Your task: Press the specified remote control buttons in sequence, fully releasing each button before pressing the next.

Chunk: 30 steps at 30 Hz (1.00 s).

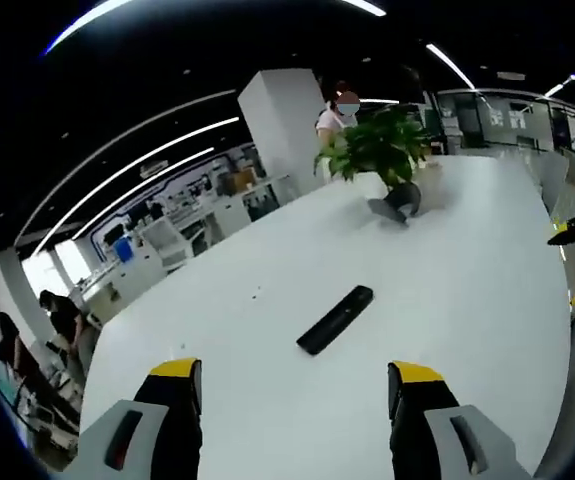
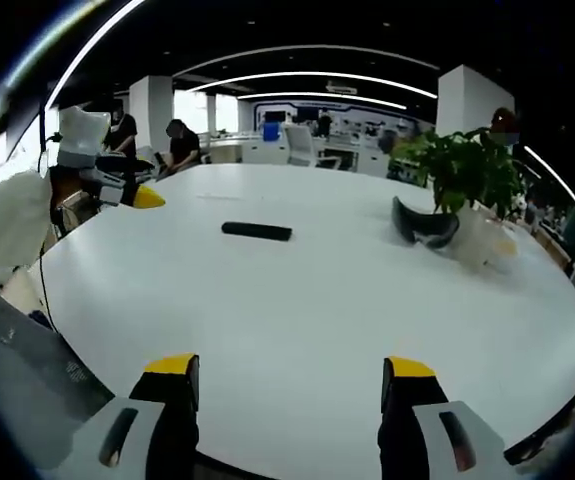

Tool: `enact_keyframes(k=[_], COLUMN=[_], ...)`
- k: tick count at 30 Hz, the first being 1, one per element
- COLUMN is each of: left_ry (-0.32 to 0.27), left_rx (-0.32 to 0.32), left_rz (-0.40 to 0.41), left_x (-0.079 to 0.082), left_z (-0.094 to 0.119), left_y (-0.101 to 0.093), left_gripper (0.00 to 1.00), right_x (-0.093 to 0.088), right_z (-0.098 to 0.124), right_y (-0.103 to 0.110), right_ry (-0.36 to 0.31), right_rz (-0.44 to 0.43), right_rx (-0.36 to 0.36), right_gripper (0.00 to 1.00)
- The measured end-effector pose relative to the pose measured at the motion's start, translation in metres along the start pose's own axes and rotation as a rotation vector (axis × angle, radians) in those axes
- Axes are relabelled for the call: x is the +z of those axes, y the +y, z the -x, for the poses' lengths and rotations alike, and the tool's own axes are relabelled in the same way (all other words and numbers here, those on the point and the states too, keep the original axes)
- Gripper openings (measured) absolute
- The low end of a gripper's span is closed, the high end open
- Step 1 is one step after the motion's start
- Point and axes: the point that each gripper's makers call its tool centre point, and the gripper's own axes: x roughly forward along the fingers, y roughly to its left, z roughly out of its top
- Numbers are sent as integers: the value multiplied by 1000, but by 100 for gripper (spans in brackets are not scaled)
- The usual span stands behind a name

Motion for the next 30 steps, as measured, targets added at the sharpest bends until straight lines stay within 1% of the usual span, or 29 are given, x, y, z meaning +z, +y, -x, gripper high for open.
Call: enact_keyframes(k=[2, 3, 5, 7, 8, 12, 15, 17, 19, 21, 23, 24, 25, 26, 28, 30], left_ry=[15, 20, 32, 43, 46, 83, 111, 116, 127, 141, 154, 164, 174, 179, 176, 185], left_rx=[-24, -32, -56, -103, -113, -157, -185, -195, -219, -234, -249, -258, -275, -281, -310, -325], left_rz=[-14, -20, -35, -39, -39, -99, -122, -144, -144, -161, -177, -186, -196, -203, -241, -252], left_x=[1, 1, 2, 2, 3, 1, -2, -1, -3, -5, -7, -8, -9, -10, -8, -9], left_z=[-8, -12, -20, -29, -32, -50, -58, -66, -73, -80, -85, -90, -95, -98, -107, -115], left_y=[-3, -4, -7, -12, -14, -15, -16, -15, -16, -16, -16, -16, -18, -18, -19, -18], left_gripper=[78, 78, 78, 78, 78, 75, 75, 75, 75, 75, 74, 73, 73, 72, 72, 70], right_x=[-3, -3, -3, -4, -5, -9, -11, -13, -14, -15, -17, -22, -23, -25, -25, -27], right_z=[-1, -1, 0, 0, -1, -1, 0, 0, 0, 0, 0, 1, -3, -2, -4, -5], right_y=[4, 4, 3, 5, 5, 12, 14, 15, 14, 14, 15, 16, 17, 17, 18, 19], right_ry=[20, 20, 18, 28, 33, 67, 78, 90, 96, 104, 120, 151, 155, 168, 169, 190], right_rz=[2, 6, 9, -3, -4, -11, -10, -11, -6, -10, -14, -23, -28, -31, -21, -15], right_rx=[23, 21, 17, 30, 33, 72, 84, 93, 88, 91, 98, 108, 116, 109, 114, 118], right_gripper=[64, 62, 61, 55, 52, 34, 26, 20, 17, 9, 0, 0, 0, 0, 0, 0])
